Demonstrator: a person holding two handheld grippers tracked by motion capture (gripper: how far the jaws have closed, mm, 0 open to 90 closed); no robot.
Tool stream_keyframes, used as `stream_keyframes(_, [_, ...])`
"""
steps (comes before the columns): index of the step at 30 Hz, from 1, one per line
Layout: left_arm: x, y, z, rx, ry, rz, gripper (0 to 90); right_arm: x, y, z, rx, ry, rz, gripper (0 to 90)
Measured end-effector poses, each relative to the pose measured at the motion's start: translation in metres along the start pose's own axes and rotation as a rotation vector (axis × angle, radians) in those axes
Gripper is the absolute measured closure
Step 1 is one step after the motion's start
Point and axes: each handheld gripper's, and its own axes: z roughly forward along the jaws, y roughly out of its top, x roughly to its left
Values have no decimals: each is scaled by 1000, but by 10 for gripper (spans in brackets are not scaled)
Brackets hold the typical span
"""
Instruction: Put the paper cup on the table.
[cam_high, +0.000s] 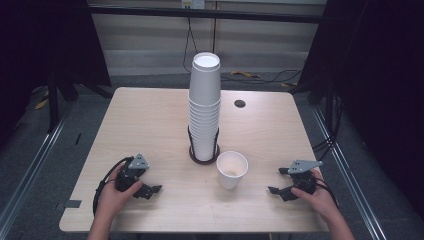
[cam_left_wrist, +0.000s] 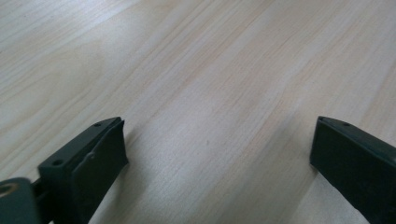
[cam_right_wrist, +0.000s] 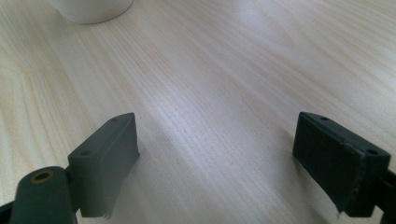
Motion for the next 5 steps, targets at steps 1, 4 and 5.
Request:
stream_keyframes(1, [0,-1,1,-17,2,-3,19,0,0,0,0,-1,0,134])
stream_keyframes(4, [0,-2,0,-18,1,0,15,0,0,0,5,-9,1,124])
stream_keyframes(5, [0,-3,1,-26,3,4,11,0,0,0,6,-10,2,122])
